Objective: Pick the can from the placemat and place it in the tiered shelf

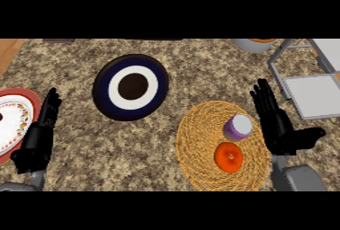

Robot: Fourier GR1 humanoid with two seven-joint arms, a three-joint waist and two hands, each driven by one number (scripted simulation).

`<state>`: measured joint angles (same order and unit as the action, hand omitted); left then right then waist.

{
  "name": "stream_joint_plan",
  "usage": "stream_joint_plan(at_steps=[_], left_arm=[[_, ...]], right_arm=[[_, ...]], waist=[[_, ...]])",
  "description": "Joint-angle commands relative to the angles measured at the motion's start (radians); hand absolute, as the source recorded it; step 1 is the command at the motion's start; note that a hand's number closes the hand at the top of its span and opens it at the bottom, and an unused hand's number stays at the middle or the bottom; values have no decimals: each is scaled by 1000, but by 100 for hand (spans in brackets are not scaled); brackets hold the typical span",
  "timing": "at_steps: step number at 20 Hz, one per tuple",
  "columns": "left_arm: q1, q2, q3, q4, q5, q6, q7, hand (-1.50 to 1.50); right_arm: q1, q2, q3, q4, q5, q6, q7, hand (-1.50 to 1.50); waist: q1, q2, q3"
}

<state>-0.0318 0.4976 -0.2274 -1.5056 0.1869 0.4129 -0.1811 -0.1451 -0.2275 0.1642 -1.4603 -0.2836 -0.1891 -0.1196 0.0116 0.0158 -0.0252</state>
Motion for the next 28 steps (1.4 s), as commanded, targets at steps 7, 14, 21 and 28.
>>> stream_joint_plan(at_steps=[7, 14, 21, 28], left_arm=[[-75, -74, -94, -1, 14, -77, 75, 0], [-145, -106, -141, 13, 19, -130, 151, 0], [-197, -155, -125, 90, -20, -137, 164, 0], [-174, -142, -101, 69, -7, -165, 177, 0]], right_arm=[[-142, 104, -143, 112, -424, 240, 160, -150], [-231, -157, -150, 455, 147, 3, -172, -150], [-324, -204, -270, 642, -35, 353, -346, -150], [-350, -347, -104, 489, 123, 480, -180, -150]], waist=[[-32, 31, 61], [20, 3, 29], [-1, -10, 26], [-8, -18, 24]])
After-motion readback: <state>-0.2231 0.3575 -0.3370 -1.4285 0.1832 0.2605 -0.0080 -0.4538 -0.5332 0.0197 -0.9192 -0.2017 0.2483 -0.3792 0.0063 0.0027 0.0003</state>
